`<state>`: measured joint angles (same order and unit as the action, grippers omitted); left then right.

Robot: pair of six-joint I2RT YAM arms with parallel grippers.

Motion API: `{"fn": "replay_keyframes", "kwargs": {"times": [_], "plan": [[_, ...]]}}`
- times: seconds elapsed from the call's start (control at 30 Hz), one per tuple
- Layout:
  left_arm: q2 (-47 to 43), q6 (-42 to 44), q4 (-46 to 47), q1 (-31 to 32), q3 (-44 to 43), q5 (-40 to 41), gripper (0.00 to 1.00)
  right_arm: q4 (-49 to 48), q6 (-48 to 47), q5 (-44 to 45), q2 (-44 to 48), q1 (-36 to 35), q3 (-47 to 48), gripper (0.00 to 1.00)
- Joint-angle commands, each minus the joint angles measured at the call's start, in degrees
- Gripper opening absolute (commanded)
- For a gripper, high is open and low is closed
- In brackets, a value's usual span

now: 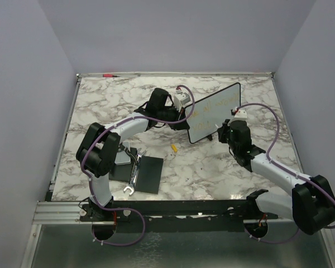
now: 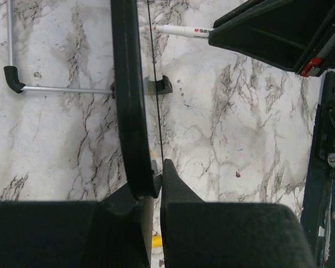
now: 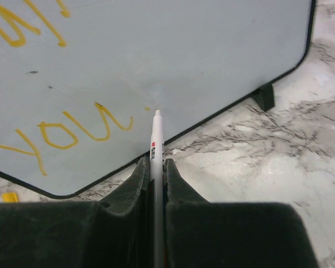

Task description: Write a sentence on the whiteboard

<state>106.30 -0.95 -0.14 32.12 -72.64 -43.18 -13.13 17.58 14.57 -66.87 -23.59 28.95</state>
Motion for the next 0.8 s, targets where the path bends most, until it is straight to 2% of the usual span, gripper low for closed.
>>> {"fn": "replay_keyframes", "kwargs": {"times": [0.0,0.13,0.27,0.47,0.77], "plan": [[-1.0,1.2,-1.3,0.6,-0.7,0.1,0.0,7.6,5.0,10.0,4.2,0.2,0.8,0.01],[-1.0,1.1,-1.3,0.6,-0.7,0.2,0.0,12.4,8.4,14.9,10.2,0.2,-0.3,0.01],[-1.2,1.2,-1.3,0.6,-0.7,0.5,0.0,12.1,7.6,15.6,15.8,0.2,-1.8,0.01],[-1.4,1.1,-1.3,0.6,-0.7,0.5,0.17,8.9,5.3,13.5,22.3,0.2,-4.6,0.01],[-1.5,1.2,-1.3,0.6,-0.7,0.2,0.38,9.9,5.2,14.1,22.1,0.2,-4.8,0.01]]}}
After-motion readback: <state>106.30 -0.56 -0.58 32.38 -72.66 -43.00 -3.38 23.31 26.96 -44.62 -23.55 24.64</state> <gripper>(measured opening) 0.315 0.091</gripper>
